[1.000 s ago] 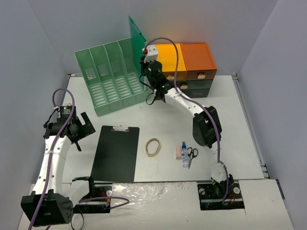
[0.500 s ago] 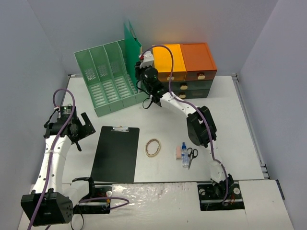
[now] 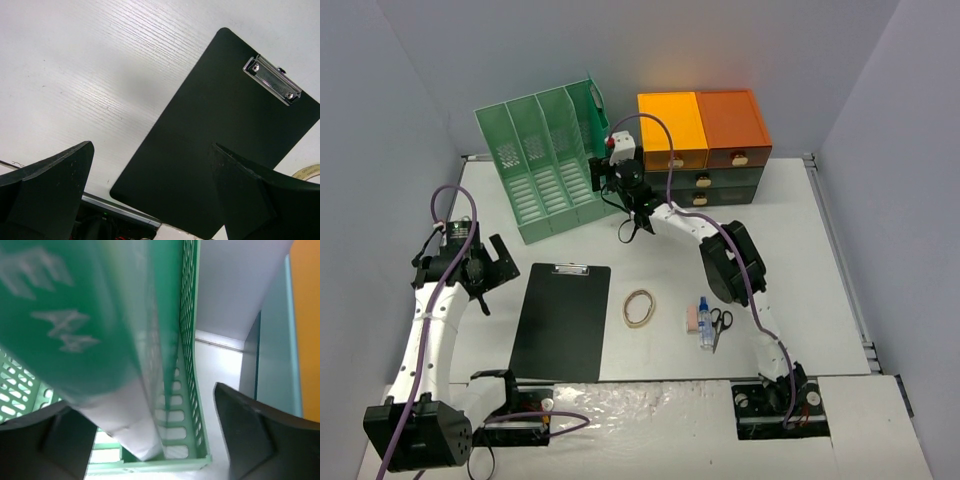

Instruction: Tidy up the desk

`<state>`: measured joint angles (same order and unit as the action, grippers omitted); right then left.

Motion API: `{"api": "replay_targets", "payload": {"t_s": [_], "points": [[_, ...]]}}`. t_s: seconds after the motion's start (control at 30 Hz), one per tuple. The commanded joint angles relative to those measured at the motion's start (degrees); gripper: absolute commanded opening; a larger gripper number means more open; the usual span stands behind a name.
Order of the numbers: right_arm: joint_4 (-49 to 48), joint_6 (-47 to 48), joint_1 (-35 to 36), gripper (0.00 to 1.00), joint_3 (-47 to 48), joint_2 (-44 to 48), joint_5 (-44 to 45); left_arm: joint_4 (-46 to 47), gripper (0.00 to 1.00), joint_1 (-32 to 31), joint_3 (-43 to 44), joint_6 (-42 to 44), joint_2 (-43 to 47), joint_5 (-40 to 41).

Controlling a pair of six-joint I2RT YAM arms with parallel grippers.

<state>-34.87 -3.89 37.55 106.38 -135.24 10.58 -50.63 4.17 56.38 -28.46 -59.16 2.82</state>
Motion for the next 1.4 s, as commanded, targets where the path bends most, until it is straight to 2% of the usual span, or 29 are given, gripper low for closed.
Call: {"api": "replay_targets", "payload": {"t_s": [0.0, 0.07, 0.43, 0.53, 0.7, 0.77, 0.87, 1.0, 1.17, 1.37], "points": [[0.02, -0.99, 0.5, 0.95, 0.1, 8.32, 3.48, 1.5, 0.97, -0.53, 0.75, 1.21, 0.44, 0.0], [2.03, -1.04, 0.98, 1.0, -0.59, 11.17, 5.47, 1.34, 0.97, -0.57, 0.84, 1.21, 0.69, 0.24], [19.02, -1.52, 4.9, 1.0, 2.01, 26.05, 14.76, 1.24, 0.97, -0.64, 1.06, 0.21, 1.6, 0.74], [23.84, -3.49, 5.57, 1.0, 0.48, 29.53, 13.4, 0.56, 0.97, -0.66, 1.35, -1.52, 1.0, 0.37], [31.43, -10.73, 6.73, 1.0, -7.35, 36.95, 6.58, -0.53, 0.97, -0.57, 0.69, -9.47, -0.16, -1.63], [34.28, -12.13, 7.04, 1.0, -11.67, 37.63, -0.99, -0.45, 0.97, -0.58, 0.04, -13.34, -0.54, -2.63], [42.42, -11.48, 7.77, 0.99, -12.92, 34.31, -7.86, -0.61, 0.97, -0.58, -0.04, -16.51, -0.87, -2.8], [52.11, -2.87, 10.09, 0.9, -12.85, 28.32, -9.74, 0.88, 0.97, -0.66, -0.24, -19.2, -0.26, -4.92], [52.18, 6.74, 14.2, 0.79, -14.58, 23.92, -9.25, 0.89, 0.97, -0.66, -0.09, -19.79, -0.22, -6.06], [52.05, 9.97, 14.32, 0.73, -9.78, 18.77, -13.42, 0.29, 0.97, -0.64, 0.03, -20.22, 0.67, -6.32]]}}
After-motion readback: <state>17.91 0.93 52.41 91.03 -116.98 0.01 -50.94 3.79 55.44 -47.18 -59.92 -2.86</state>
